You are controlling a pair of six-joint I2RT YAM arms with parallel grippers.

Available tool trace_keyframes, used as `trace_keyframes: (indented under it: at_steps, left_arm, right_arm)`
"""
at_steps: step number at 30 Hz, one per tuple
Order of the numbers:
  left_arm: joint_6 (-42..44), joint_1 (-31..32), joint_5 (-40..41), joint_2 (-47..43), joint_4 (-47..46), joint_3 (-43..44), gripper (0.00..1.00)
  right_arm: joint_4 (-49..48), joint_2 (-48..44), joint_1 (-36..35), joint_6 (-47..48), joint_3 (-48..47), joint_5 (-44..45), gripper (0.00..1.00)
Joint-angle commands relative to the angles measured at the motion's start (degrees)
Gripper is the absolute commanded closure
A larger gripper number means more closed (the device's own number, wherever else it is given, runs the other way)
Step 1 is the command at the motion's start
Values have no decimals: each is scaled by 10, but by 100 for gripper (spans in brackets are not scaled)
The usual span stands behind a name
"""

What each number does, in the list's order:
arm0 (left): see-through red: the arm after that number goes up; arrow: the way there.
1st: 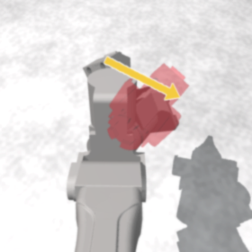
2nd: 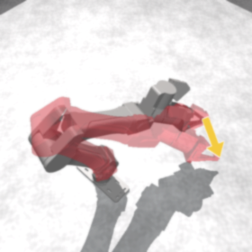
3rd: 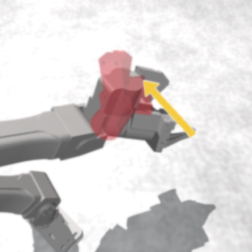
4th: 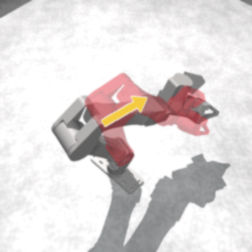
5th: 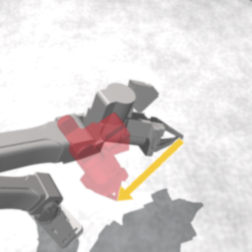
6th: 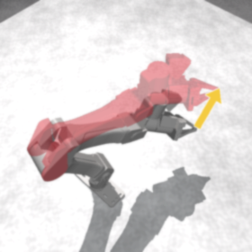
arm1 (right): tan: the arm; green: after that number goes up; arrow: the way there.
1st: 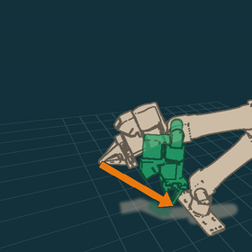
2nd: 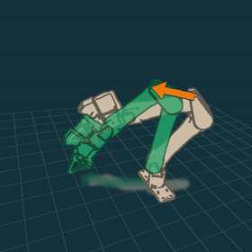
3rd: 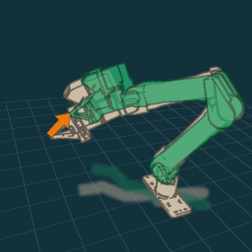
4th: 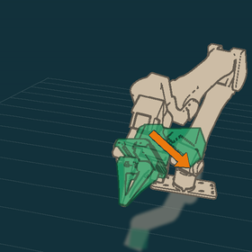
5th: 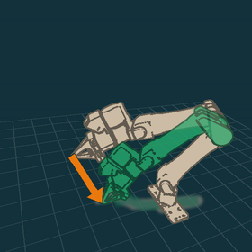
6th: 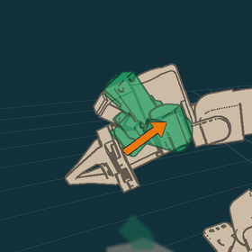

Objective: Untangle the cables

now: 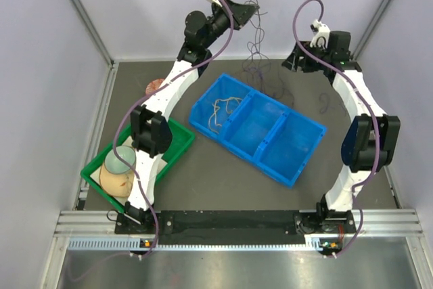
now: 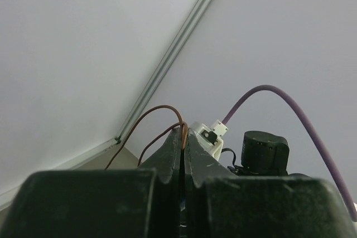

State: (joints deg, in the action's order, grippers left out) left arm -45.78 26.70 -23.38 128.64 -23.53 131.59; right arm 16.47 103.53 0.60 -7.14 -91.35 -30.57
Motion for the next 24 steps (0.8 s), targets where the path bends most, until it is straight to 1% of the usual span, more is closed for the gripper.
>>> trace_keyframes:
  at_steps: [1, 6, 11, 12, 14, 15, 17, 18, 19, 21, 22, 24]
  left_arm:
    - [-1, 4, -8, -41, -35, 2, 100]
    - [-5, 5, -6, -42, -38, 2, 100]
    - [-5, 5, -9, -45, -37, -3, 100]
    - [-6, 6, -9, -48, -39, -5, 100]
    - [-11, 6, -9, -50, -47, -12, 100]
    - [-12, 6, -9, -52, -49, -14, 100]
    - [-6, 6, -11, -53, -47, -19, 100]
    - [-2, 5, -10, -53, -40, -20, 100]
    - [3, 1, -7, -52, -35, -20, 100]
    - [2, -5, -13, -53, -30, -24, 100]
    - [0, -11, -13, -55, -32, -32, 100]
    - [2, -16, -9, -63, -34, -44, 100]
  right_arm:
    - [-8, 26, -20, 27, -55, -71, 27]
    - [-36, 62, -53, -5, -76, -85, 27]
    - [-63, 103, -72, -49, -106, -67, 26]
    - [-84, 115, -75, -60, -109, -66, 26]
    - [-114, 124, -75, -105, -110, -50, 38]
    - [-150, 128, -75, -117, -108, -49, 46]
    - [-204, 122, -75, -151, -86, -63, 93]
    - [-223, 114, -74, -161, -74, -59, 100]
    - [-265, 86, -69, -182, -40, -46, 100]
    - [-303, 50, -54, -208, -1, -25, 100]
    - [-339, 33, -27, -246, 37, -8, 100]
    - [-361, -19, 13, -295, 67, 5, 100]
